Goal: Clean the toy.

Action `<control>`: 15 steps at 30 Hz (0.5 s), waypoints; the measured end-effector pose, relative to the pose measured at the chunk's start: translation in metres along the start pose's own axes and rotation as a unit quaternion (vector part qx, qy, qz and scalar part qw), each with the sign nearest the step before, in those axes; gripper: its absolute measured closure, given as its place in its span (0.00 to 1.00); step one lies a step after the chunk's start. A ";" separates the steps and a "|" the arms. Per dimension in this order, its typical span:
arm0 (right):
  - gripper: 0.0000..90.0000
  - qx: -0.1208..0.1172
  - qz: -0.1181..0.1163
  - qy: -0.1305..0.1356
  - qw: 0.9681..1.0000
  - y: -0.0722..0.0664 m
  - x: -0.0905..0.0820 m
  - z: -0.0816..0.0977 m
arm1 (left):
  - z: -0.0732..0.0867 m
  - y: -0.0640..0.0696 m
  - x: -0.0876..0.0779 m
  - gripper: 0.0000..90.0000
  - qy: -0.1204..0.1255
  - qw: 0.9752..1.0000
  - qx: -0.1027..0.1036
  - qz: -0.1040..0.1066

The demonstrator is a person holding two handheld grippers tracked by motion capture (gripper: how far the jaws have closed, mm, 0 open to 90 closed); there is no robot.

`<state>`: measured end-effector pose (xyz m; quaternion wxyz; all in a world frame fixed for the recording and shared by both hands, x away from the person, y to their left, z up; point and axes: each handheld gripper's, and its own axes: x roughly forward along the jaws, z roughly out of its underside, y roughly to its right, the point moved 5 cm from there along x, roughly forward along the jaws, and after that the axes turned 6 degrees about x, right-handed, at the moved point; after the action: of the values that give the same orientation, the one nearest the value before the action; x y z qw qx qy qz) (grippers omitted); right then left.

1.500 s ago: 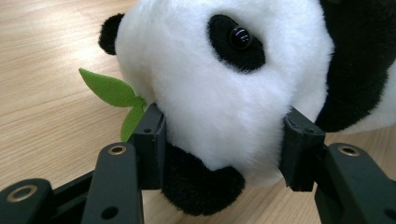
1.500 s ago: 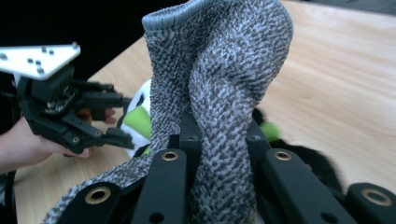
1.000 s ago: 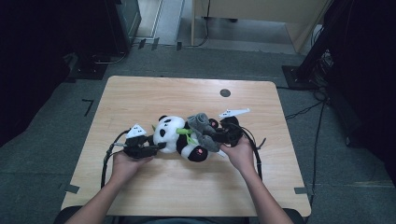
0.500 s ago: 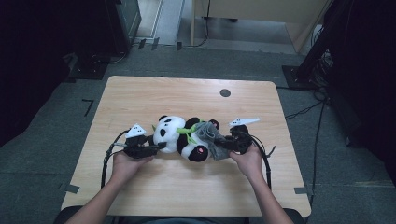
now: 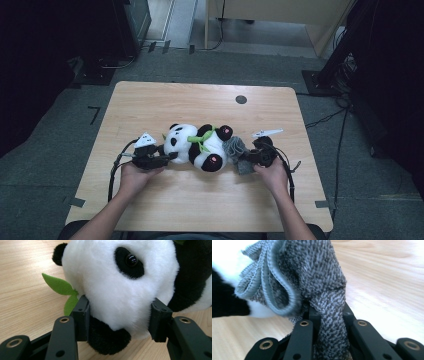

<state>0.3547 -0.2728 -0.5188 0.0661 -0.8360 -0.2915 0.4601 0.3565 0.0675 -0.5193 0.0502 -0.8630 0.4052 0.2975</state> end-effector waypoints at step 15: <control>0.88 -0.042 -0.058 0.125 0.990 -0.056 -0.045 -0.060 | 0.000 0.002 0.000 0.51 -0.002 1.000 0.007 -0.006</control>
<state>0.3609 -0.2420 -0.4307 0.0929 -0.8707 -0.3480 0.3348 0.3552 0.0659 -0.5190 0.0589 -0.8645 0.4018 0.2961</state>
